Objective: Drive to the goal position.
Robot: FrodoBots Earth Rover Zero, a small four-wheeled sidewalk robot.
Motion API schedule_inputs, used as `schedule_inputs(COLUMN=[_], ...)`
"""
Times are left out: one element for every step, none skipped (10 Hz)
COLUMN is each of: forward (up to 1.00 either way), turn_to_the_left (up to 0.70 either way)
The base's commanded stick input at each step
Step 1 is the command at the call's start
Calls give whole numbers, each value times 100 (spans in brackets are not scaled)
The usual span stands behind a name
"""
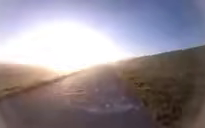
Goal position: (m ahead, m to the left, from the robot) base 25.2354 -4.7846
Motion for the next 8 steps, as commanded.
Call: schedule_inputs(forward=[100, 100, 100, 100, 100, 100, 100, 100], turn_to_the_left=[0, 0, 0, 0, 0, 0, -40, -40])
